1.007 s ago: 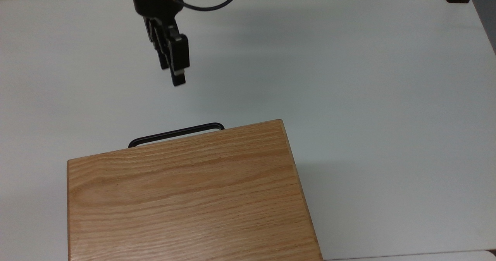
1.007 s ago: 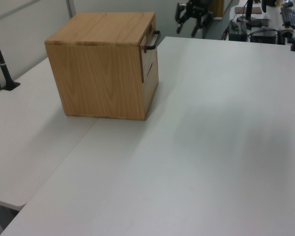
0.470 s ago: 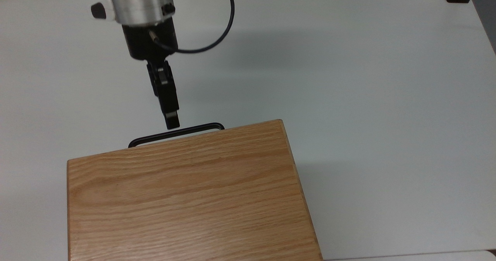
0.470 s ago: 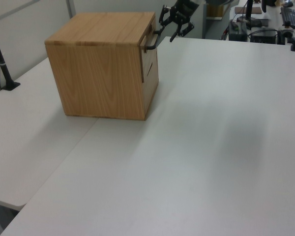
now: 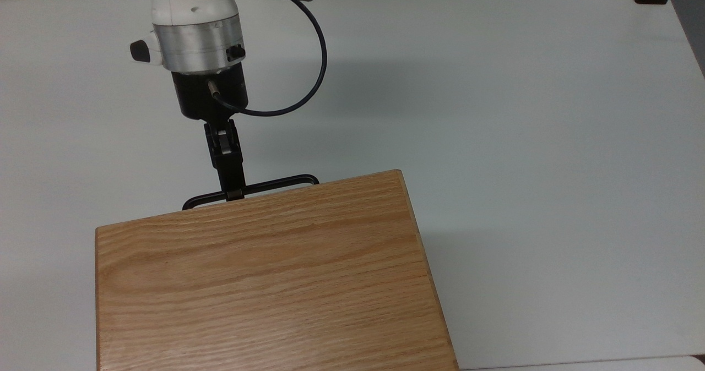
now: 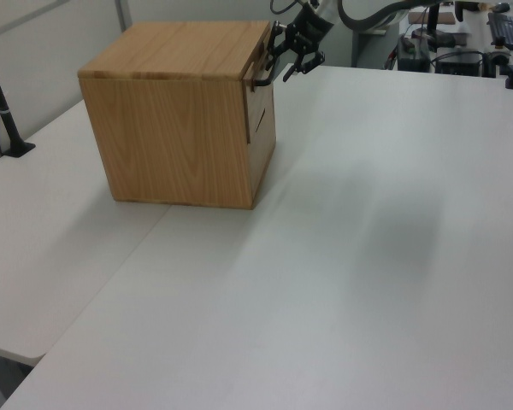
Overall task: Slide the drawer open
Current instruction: 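Lower the gripper down onto the black drawer handle, then close the gripper around the black drawer handle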
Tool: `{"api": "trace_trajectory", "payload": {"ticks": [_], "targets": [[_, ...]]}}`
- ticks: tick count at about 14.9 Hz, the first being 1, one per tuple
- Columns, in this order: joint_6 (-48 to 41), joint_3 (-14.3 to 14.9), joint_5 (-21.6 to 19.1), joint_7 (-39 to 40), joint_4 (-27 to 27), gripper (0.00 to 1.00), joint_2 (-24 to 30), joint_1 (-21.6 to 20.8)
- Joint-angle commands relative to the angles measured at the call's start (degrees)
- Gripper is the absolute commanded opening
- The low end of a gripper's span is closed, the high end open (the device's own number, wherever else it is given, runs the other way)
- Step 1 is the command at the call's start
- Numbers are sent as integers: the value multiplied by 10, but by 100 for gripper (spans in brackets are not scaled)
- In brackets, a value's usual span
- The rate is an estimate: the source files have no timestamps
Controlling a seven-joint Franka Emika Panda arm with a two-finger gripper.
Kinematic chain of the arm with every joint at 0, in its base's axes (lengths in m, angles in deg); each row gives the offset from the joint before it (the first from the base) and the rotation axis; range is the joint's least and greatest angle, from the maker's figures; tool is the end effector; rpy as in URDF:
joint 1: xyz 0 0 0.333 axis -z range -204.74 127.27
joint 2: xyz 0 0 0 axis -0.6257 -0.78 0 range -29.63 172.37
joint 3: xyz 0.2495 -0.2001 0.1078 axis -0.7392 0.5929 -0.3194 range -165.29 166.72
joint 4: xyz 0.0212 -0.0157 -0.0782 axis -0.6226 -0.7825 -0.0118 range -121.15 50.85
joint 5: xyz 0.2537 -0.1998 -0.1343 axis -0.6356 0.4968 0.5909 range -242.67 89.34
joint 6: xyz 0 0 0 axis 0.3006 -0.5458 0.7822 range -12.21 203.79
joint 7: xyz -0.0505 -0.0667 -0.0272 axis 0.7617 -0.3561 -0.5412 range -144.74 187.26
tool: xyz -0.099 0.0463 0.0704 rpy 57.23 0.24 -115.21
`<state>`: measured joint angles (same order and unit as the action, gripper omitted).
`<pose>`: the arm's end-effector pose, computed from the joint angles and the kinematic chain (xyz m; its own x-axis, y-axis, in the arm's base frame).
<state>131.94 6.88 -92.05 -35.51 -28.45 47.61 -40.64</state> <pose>0.7071 -0.0353 0.5360 0.3123 -0.9402 0.1363 -0.7334 -0.3298 -0.5945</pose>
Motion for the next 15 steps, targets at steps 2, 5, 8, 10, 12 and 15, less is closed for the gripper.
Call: {"api": "trace_trajectory", "payload": {"ticks": [2, 5, 8, 10, 12, 15], "targets": [[2, 3, -11, 0, 9, 35, 0, 0], [-10, 3, -12, 10, 6, 35, 15, 0], [-34, 3, -12, 26, 6, 32, 27, 2], [-39, 3, -10, 35, 5, 27, 26, 2], [-39, 3, -5, 40, 1, 23, 25, 1], [-39, 2, -4, 52, -5, 22, 24, 1]]}}
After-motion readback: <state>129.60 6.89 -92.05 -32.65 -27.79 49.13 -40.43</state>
